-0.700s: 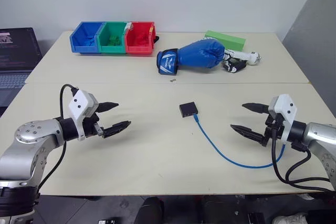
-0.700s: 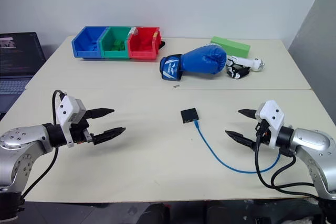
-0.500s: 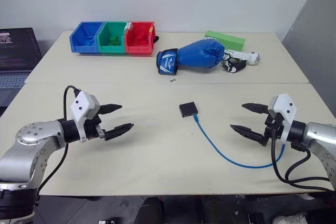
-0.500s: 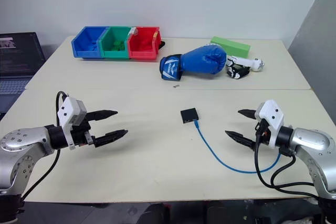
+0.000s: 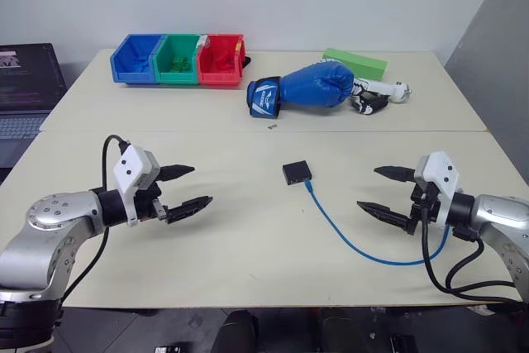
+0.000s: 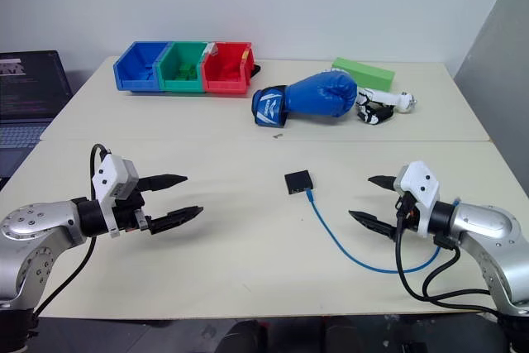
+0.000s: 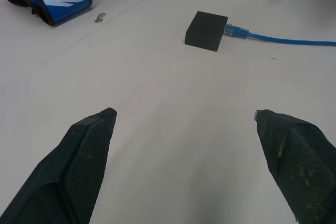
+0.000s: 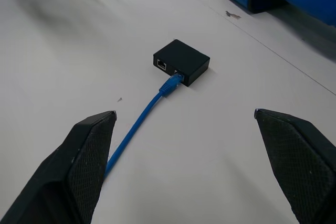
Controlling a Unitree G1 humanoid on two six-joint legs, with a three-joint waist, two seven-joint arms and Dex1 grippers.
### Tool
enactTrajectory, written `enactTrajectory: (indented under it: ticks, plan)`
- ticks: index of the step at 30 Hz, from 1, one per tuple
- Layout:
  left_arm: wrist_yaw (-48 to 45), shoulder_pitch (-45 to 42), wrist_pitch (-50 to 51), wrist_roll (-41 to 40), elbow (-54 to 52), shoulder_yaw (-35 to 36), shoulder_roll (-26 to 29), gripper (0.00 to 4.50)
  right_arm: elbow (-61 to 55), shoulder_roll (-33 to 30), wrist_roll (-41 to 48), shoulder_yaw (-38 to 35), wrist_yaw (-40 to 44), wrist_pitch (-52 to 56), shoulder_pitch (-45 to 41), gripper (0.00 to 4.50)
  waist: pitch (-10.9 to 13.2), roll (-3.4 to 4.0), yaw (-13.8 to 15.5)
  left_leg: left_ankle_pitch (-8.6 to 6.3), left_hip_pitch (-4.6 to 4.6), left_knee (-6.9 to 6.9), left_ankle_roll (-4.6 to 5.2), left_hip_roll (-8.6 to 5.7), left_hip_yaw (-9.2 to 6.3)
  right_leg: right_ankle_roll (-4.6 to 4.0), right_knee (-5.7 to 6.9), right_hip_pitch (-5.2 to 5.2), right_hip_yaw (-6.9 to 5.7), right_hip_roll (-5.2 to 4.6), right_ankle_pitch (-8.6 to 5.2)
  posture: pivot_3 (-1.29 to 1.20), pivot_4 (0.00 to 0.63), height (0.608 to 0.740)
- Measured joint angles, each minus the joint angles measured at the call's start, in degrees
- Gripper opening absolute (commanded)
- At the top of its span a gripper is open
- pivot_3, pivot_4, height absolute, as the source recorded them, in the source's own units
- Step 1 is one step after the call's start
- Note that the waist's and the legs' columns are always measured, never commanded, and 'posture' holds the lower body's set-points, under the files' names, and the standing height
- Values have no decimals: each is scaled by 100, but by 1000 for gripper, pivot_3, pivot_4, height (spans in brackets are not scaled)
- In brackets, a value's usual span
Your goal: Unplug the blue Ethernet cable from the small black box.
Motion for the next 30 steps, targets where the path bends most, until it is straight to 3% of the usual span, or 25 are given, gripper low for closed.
enactTrajectory:
  ticks: [6, 11, 16, 24, 27, 30]
  plan:
    - [-411, -2, -170, 78, 13, -136, 193, 4500, -243, 202, -18, 329, -174, 102, 11, 4476, 0, 1, -2, 0, 0, -1, 0, 1, -1, 0, 0, -1, 0, 2, 0, 0, 150, 740]
    - [-1041, 14, -299, 75, 21, -430, 346, 4500, -299, 745, -670, 1258, -789, 150, -23, 4476, 2, 3, -6, 0, 0, 0, 0, 1, 0, -1, 2, -3, 1, 4, 0, 0, 150, 740]
    - [-1191, -335, -490, 200, 92, -743, 339, 4500, 145, 1860, -1527, 2046, -1968, 326, -407, 4476, 4, 6, -12, 0, -1, 0, -1, -1, 2, -1, 8, -9, 2, 7, 0, 0, 150, 740]
    - [-1216, -581, -525, 200, 118, -935, 283, 4500, 998, 3088, -2222, 2168, -3252, 645, -670, 4476, 5, 7, -18, 1, -8, 0, -1, -1, 3, -1, 14, -25, 4, 9, -1, 0, 150, 740]
    - [-1226, -582, -529, 197, 114, -946, 277, 4500, 1180, 3392, -2251, 2100, -3477, 751, -822, 4037, 5, 7, -30, 1, -7, 0, -1, -1, 4, -1, 17, -27, 4, 14, -1, 0, 150, 740]
    - [-1190, -581, -521, 193, 114, -946, 268, 4500, 1304, 3552, -2275, 2003, -3615, 855, -954, 3269, 5, 7, -29, 1, -8, 0, -1, -1, 3, -2, 17, -28, 4, 14, -1, 0, 150, 740]
